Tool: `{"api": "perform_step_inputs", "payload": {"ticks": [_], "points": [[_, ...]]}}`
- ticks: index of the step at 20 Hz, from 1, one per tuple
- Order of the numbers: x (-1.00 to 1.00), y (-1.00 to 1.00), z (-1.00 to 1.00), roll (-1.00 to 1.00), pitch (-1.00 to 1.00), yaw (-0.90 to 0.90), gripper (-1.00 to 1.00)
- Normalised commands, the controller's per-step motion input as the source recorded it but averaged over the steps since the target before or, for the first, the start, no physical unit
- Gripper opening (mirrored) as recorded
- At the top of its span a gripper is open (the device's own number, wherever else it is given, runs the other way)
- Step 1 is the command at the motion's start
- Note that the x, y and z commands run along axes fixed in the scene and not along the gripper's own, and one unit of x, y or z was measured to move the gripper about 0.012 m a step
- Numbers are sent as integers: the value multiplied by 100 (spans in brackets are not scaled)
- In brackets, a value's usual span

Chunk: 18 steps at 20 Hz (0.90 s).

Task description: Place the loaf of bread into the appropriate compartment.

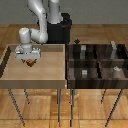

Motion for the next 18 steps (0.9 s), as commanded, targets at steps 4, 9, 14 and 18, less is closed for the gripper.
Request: {"api": "perform_step_inputs", "payload": {"ticks": [4,9,14,18], "points": [[0,0,-50,0,0,0,100],[0,0,0,0,0,0,-100],[0,0,40,0,0,0,-100],[0,0,100,0,0,0,-100]]}}
